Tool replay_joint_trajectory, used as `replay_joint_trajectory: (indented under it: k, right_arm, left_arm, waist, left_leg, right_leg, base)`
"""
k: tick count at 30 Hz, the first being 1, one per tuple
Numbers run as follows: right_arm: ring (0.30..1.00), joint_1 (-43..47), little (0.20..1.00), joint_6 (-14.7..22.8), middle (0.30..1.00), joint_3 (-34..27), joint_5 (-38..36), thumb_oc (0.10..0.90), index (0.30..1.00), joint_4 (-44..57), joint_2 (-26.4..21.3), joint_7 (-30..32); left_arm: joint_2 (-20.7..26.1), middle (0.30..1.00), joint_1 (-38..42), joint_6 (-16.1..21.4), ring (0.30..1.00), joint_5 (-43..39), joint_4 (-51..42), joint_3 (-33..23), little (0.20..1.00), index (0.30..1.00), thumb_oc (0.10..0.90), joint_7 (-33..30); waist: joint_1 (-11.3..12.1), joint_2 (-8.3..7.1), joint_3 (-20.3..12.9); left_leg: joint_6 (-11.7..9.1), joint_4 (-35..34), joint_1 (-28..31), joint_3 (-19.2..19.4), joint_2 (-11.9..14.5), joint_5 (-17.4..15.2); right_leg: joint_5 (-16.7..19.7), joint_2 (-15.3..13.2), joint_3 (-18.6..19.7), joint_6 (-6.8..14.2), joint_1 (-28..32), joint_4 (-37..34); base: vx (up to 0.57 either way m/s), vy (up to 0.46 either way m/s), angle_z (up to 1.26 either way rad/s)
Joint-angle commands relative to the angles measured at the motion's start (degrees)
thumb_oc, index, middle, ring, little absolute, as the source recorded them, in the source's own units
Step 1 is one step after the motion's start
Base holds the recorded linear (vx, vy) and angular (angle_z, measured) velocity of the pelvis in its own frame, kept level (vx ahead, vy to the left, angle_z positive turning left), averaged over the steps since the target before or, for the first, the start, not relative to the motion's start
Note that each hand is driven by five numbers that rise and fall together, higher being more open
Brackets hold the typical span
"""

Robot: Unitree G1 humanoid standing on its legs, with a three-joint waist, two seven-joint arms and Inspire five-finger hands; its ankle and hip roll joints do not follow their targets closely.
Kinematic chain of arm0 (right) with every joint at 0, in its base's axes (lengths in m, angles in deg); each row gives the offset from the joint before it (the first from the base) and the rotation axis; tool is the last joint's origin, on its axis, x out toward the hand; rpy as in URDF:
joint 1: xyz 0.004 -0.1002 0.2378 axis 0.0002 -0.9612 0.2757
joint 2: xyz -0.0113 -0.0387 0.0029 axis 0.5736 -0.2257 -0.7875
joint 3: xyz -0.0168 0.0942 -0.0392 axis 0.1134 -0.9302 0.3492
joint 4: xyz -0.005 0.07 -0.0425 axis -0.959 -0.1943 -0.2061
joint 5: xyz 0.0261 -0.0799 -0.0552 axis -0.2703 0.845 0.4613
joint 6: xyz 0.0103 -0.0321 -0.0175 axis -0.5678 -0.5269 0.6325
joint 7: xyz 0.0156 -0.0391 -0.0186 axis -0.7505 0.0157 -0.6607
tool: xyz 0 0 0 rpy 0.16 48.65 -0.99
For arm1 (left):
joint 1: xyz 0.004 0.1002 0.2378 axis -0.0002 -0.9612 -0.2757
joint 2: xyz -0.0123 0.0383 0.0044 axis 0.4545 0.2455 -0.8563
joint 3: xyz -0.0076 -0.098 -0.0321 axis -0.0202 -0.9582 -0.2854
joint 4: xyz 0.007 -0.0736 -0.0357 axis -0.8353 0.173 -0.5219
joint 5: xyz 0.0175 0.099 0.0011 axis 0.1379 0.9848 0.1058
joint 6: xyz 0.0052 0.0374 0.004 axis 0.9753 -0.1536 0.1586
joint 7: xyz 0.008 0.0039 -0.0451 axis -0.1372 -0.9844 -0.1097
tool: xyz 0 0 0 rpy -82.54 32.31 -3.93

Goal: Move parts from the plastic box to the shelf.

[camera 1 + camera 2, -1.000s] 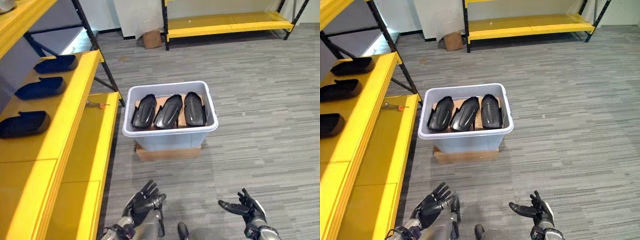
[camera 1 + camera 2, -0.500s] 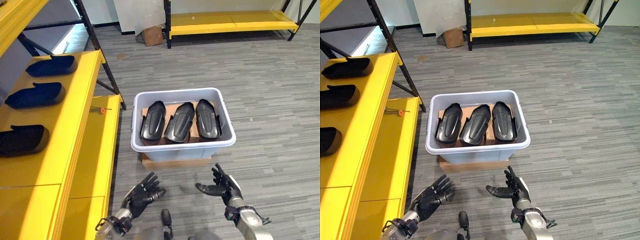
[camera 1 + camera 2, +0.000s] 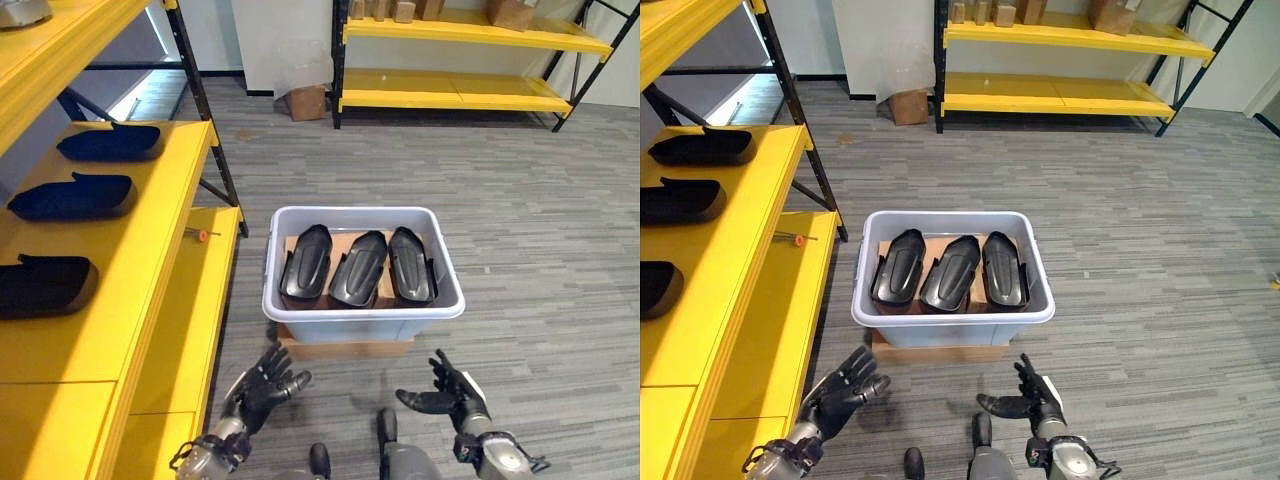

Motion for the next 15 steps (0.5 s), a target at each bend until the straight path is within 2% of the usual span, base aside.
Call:
replay_joint_trajectory:
  k: [1,4,6,10,13,15]
  right_arm:
    - [1.000,3.7,1.000,2.9,1.000,-3.1,1.2,0.900,1.000,4.0,-3.0,0.3]
    - [1.000,1.9,1.000,5.9,1.000,-2.9,6.5,0.900,1.000,5.2,-4.5,1.8]
    - [1.000,2.9,1.000,6.4,1.000,-2.1,8.8,0.900,1.000,6.0,-5.7,2.6]
    - [1.000,6.0,1.000,8.2,1.000,-0.4,13.2,0.900,1.000,7.7,-8.3,5.8]
    - [1.000,7.5,1.000,10.8,1.000,-0.1,18.8,0.900,1.000,9.8,-9.9,10.7]
    - [1.000,8.2,1.000,12.2,1.000,-0.6,21.6,0.900,1.000,11.9,-11.4,13.8]
  left_arm:
    - [1.9,1.000,1.0,5.3,1.000,2.5,-7.3,-1.7,1.000,1.000,0.900,0.8]
    - [0.6,1.000,0.2,4.3,1.000,0.8,-7.6,-2.3,1.000,1.000,0.900,-1.4]
    - [0.3,1.000,0.7,4.4,1.000,0.7,-7.7,-2.0,1.000,1.000,0.900,-1.7]
    - [0.3,1.000,2.4,6.6,1.000,-1.3,-8.2,-0.9,1.000,1.000,0.900,-1.3]
    - [0.1,1.000,3.7,7.9,1.000,-1.9,-9.1,0.1,1.000,1.000,0.900,0.1]
    - [0.0,1.000,4.4,7.0,1.000,-2.9,-9.7,0.9,1.000,1.000,0.900,2.0]
  waist:
    - [-0.2,-0.26,0.4]
    - [0.2,-0.38,0.0]
    - [0.4,-0.14,0.4]
    - [0.7,0.43,1.6]
    - [0.5,0.97,2.2]
    - [0.0,1.37,2.6]
  left_leg:
    - [-2.5,-1.5,4.8,4.3,4.8,-5.5]
    - [-3.9,-2.5,4.9,3.6,6.1,-4.5]
    - [-4.3,-2.4,4.2,3.2,6.8,-3.8]
    - [-5.3,-2.1,2.5,2.9,8.4,-2.3]
    - [-5.8,-1.8,1.6,4.9,9.1,-1.4]
    - [-6.1,-1.3,0.8,7.6,9.7,-1.0]
  right_leg:
    - [0.5,2.0,0.2,1.8,2.3,4.3]
    - [-2.3,3.1,-1.2,0.2,4.7,4.2]
    - [-3.5,3.6,-1.9,-0.7,5.0,4.9]
    - [-5.4,4.7,-3.1,-2.4,4.8,6.3]
    - [-6.2,5.0,-5.0,-3.3,4.7,7.0]
    - [-6.5,4.8,-6.9,-3.7,4.7,7.3]
  base:
    - [0.03,-0.149,0.29]
    - [0.03,-0.280,0.09]
    - [-0.03,-0.197,-0.09]
    - [-0.05,-0.137,0.04]
    - [-0.02,-0.117,0.16]
    - [-0.04,-0.093,0.42]
